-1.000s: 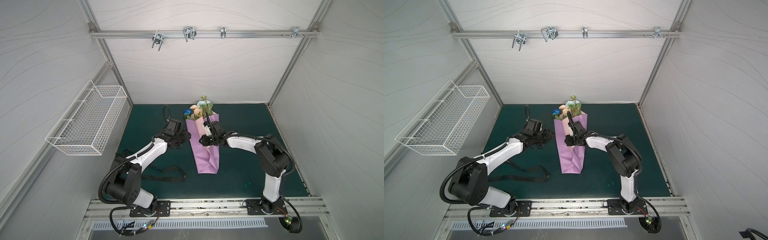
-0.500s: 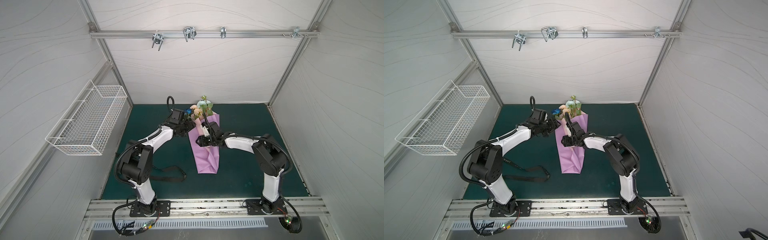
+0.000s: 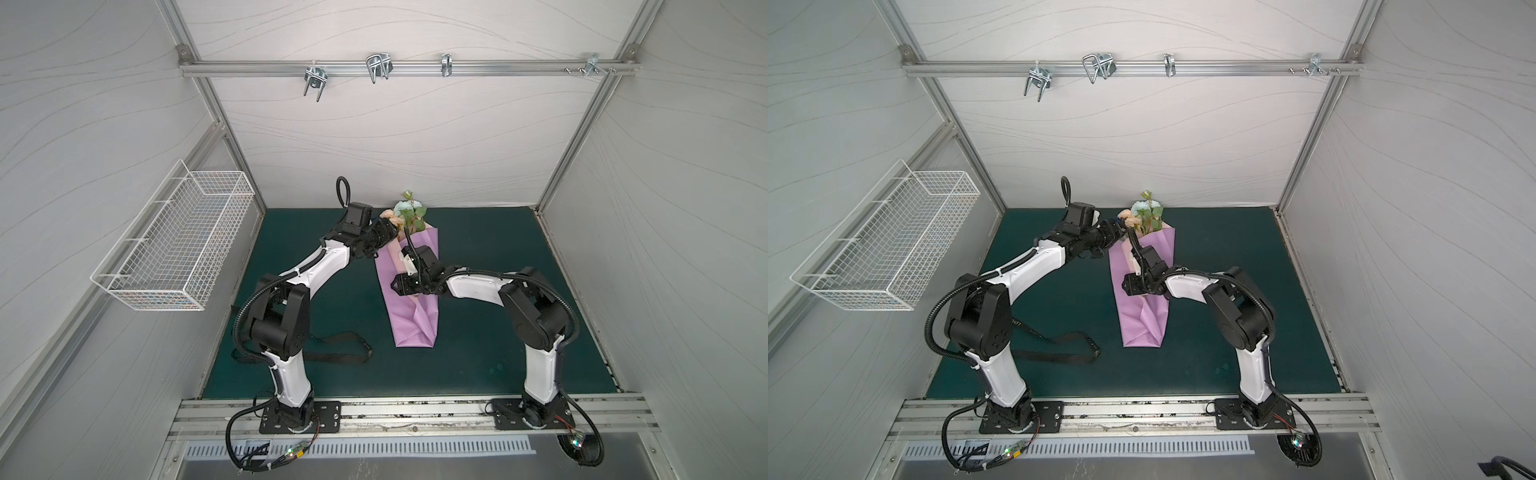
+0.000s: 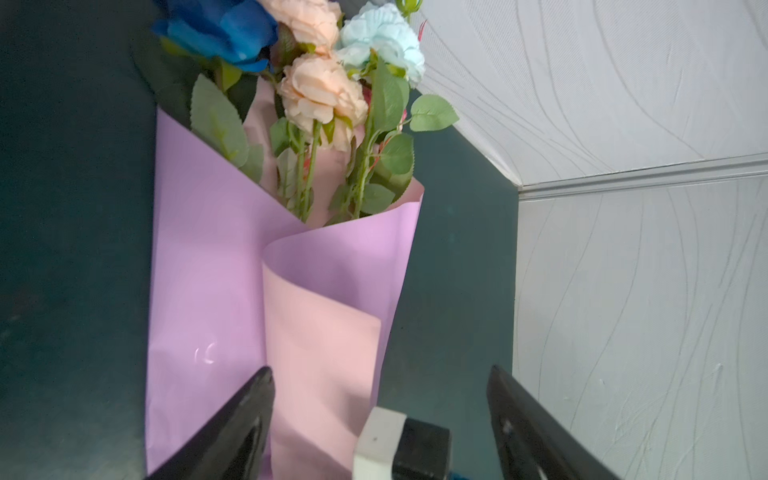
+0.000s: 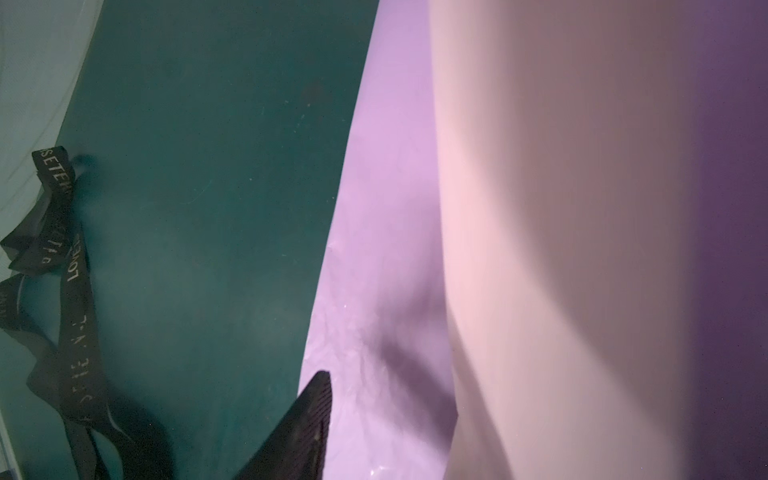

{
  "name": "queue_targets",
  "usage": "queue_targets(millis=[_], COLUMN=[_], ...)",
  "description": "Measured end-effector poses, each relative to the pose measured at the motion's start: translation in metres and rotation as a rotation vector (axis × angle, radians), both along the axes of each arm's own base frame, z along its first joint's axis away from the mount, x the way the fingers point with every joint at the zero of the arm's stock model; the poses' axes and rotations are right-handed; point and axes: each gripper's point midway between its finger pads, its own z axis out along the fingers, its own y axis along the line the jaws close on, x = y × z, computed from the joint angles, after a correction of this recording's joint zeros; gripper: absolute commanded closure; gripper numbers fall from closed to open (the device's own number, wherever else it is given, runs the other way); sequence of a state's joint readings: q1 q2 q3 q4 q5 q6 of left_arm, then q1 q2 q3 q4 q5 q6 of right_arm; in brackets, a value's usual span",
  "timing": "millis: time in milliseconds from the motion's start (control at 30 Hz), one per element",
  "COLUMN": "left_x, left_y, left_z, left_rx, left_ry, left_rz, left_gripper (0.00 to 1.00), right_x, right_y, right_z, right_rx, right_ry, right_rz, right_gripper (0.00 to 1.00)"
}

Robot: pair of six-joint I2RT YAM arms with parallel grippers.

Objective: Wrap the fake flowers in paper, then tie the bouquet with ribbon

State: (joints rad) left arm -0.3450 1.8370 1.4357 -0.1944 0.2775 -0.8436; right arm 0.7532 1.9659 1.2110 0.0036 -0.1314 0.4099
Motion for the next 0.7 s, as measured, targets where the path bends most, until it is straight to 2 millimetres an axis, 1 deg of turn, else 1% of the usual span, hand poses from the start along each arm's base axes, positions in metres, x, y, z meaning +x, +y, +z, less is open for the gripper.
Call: queue_targets(millis=[100,167,333,433,533,633,667,700], left_x=[0.008,0.009,0.001,-0.001,-0.001,-0.002,-0.002,-0.003], left_y=[-0.003,-0.004,-0.008,-0.011,-0.014,-0.014,-0.014,-0.014], left_z=[-0.005,-0.013,-0.037,-0.045,-0.049,-0.052,-0.052,-0.053], left_rx=[0.024,0.043,0.100,0.123,0.144,0.164,0.168,0.172], left_ry=[0.011,0.031,0.103,0.127,0.139,0.146,0.149,0.152], left_rz=[-0.007,-0.013,-0.039,-0.057,-0.071,-0.074,-0.073,-0.071], left_gripper=[0.29,0.31,0.31,0.29,0.29,0.36,0.40,0.47], right_x=[0.000,0.000,0.001,0.003,0.003,0.003,0.003,0.003], right_y=[0.000,0.000,0.001,0.003,0.003,0.003,0.003,0.003], right_z=[-0.001,0.000,-0.001,-0.002,-0.001,-0.001,-0.001,-0.001], right_rx=[0.000,0.001,0.001,0.000,0.000,-0.001,-0.001,-0.002], right_ry=[0.000,-0.001,-0.001,-0.002,-0.007,-0.009,-0.009,-0.010], right_rz=[0.000,0.000,0.000,0.001,0.005,0.008,0.008,0.009], right_gripper=[0.46,0.46,0.47,0.47,0.47,0.47,0.47,0.47])
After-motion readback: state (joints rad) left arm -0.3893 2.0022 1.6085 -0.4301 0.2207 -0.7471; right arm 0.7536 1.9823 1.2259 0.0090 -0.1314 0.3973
